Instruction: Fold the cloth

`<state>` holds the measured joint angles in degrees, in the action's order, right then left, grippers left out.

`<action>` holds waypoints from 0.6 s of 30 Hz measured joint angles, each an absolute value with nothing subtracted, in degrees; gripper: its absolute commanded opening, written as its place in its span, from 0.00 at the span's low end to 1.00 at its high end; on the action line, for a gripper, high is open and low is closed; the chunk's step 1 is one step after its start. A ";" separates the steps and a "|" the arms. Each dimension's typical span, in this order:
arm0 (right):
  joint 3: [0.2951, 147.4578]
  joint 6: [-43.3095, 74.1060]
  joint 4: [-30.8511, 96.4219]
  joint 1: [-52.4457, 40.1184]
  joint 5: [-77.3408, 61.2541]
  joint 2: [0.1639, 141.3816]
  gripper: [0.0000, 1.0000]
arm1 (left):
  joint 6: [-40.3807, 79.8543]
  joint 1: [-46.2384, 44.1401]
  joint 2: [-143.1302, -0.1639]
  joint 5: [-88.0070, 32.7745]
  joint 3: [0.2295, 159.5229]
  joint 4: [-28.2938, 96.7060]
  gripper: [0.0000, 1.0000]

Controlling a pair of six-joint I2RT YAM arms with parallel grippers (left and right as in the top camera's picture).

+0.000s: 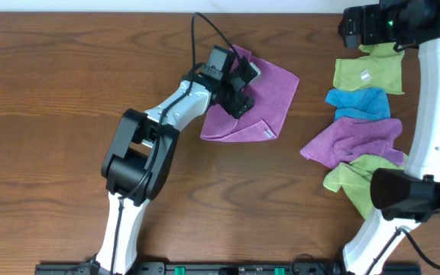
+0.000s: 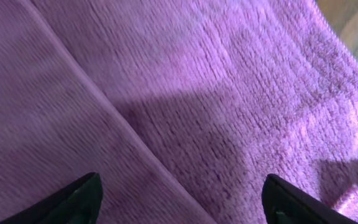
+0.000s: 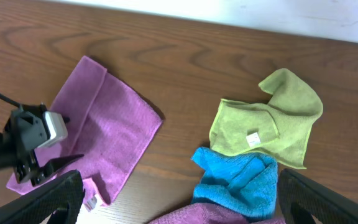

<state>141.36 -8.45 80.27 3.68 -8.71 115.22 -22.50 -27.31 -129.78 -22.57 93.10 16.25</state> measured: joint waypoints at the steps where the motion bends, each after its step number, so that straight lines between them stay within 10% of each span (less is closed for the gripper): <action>1: 141.36 -8.45 80.23 3.68 -8.73 115.22 0.99 | -22.46 -27.46 -129.78 -22.59 93.10 17.21 0.82; 6: 141.36 -8.49 79.79 3.68 -8.73 115.22 0.99 | -22.17 -28.10 -129.78 -22.57 93.10 19.53 0.72; 8: 141.36 -8.58 79.61 3.68 -8.78 115.22 0.99 | -21.93 -28.25 -129.78 -22.55 93.10 19.55 0.46; 18: 141.36 -8.62 79.40 3.68 -8.97 115.22 0.99 | -21.37 -28.25 -129.78 -21.32 93.10 19.55 0.23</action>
